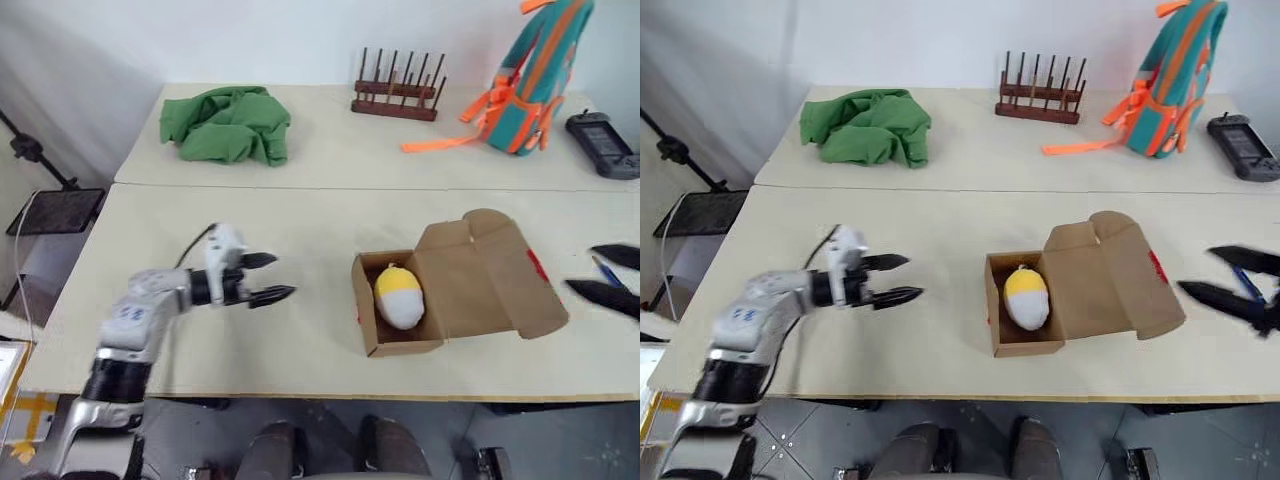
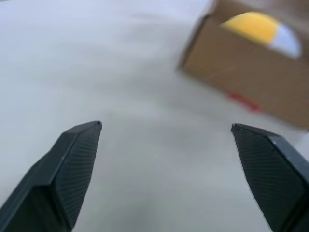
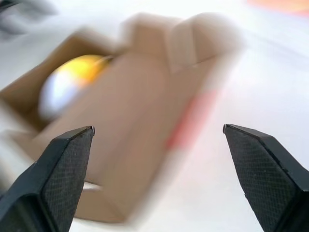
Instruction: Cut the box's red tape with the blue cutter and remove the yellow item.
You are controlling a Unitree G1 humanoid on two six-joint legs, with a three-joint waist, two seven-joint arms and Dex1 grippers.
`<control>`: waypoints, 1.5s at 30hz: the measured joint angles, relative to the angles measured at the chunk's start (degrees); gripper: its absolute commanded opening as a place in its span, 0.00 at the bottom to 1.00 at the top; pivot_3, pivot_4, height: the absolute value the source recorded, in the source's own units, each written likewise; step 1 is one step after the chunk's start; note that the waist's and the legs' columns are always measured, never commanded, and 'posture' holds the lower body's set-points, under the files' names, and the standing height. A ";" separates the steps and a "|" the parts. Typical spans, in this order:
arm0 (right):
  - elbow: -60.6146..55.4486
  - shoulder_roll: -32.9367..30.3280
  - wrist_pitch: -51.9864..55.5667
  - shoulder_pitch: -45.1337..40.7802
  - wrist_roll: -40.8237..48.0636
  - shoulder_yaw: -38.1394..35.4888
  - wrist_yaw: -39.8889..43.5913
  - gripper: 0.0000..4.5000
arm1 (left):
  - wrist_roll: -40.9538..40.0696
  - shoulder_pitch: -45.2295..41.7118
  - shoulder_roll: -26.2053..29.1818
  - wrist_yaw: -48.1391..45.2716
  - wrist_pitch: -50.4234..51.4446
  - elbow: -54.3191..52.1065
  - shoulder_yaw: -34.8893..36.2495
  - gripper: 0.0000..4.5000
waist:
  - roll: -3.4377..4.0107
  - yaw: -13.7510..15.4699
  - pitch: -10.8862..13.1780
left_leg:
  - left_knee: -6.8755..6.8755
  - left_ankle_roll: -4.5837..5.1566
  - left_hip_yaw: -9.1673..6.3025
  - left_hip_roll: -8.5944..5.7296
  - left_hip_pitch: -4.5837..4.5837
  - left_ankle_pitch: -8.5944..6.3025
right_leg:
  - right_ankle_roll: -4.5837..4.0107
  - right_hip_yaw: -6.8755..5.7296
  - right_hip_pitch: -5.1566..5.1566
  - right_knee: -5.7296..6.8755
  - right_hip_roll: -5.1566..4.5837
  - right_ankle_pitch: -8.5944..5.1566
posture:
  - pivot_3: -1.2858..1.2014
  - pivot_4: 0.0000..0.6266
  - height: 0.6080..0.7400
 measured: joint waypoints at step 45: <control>-30.60 27.25 -19.22 35.64 11.79 -15.73 -0.24 1.00 | 12.70 -51.82 -33.86 -10.03 -7.28 27.43 -27.26 0.99 | -0.18 2.58 0.28 | 0.08 0.34 0.06 -0.12 -0.10 -0.26 | 0.01 0.74 -0.21 -0.13 -0.07 0.02 | 0.52 0.24 1.00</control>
